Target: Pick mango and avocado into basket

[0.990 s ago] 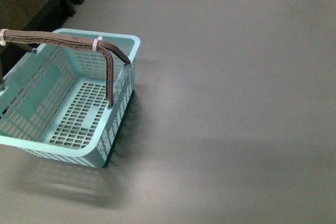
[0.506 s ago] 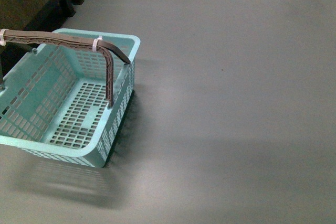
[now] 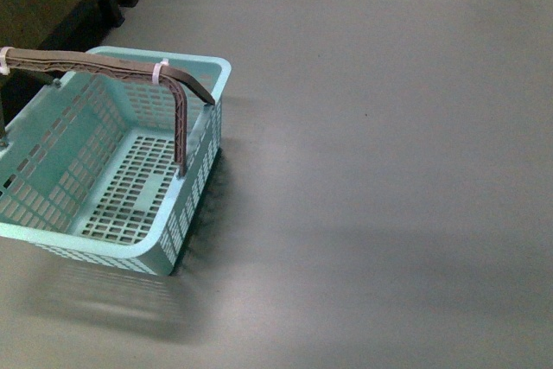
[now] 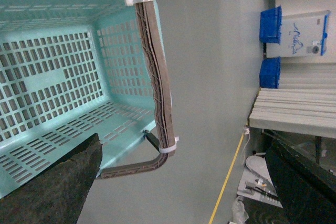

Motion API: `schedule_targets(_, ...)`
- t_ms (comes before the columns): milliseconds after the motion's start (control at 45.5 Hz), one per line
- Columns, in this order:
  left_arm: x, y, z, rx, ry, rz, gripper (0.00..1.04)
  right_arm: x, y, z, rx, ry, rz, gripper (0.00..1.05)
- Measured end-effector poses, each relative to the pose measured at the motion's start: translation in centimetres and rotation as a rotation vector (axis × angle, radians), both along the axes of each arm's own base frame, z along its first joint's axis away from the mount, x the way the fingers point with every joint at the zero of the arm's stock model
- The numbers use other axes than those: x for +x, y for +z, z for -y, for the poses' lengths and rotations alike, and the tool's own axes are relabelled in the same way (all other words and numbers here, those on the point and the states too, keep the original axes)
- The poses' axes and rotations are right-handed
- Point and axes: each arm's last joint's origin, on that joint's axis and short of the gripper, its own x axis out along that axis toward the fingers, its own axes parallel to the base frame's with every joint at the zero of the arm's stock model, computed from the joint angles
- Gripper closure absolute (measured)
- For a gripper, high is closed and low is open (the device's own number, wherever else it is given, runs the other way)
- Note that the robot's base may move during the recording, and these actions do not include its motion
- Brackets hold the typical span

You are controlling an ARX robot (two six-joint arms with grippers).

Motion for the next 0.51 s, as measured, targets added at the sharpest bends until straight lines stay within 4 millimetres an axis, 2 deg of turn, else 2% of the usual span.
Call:
schedule_targets(264, 7.4, -5.1, -0.4, -0.065, 0.035, -0.132, 0.09, 0.0, 0.0, 0.0, 0.0, 0.0, 0.0, 0.09)
schedule_targets(506, 11.6, -7.2, -0.3, -0.064, 0.028, -0.168, 0.09, 0.0, 0.0, 0.0, 0.0, 0.0, 0.0, 0.09)
